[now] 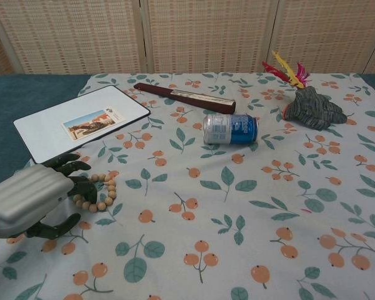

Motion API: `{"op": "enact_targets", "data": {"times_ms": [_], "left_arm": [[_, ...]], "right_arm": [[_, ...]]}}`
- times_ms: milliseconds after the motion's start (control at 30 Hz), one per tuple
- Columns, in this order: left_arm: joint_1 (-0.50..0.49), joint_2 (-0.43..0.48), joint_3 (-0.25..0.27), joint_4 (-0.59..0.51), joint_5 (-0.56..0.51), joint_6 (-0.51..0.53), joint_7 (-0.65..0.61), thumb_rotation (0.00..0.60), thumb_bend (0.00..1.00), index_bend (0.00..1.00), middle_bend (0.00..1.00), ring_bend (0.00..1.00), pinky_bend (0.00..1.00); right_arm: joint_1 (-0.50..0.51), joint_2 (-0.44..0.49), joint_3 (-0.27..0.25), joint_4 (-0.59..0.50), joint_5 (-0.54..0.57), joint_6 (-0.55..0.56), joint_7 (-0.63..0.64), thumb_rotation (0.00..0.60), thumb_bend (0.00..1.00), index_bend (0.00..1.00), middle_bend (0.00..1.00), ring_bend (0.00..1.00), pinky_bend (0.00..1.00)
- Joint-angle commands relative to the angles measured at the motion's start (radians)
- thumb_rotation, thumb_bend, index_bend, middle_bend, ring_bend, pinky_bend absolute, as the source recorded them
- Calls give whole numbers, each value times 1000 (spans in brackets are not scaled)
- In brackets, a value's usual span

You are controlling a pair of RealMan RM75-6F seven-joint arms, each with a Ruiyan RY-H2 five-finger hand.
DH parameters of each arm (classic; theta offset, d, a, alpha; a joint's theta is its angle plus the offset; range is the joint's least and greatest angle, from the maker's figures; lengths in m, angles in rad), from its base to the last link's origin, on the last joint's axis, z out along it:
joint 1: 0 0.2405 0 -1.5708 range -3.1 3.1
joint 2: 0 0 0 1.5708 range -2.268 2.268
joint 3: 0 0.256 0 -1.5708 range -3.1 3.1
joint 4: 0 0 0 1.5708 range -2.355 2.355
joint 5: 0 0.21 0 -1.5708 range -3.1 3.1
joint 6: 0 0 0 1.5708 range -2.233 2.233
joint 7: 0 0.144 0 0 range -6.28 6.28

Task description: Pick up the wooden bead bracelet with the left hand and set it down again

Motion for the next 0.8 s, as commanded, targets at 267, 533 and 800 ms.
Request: {"op": "enact_targets", "data": {"times_ms": [267,533,800], "left_arm": [[-16,0,2,7,-13,-34,95,600,489,391,379,134,0],[-29,9,-4,-22,-40,-68,195,600,499,427,448,188,0],[-33,-12,-21,4,-23,-17,235,600,494,612,629,316,0]], "right_arm": [[-2,9,-5,-8,-8,-6,12,451,127,0,0,0,0],[-3,12,-6,-13,-10,-7,12,449,127,0,0,0,0],[-5,16,-7,-15,-15,-3,19,450,127,0,0,0,0]]}}
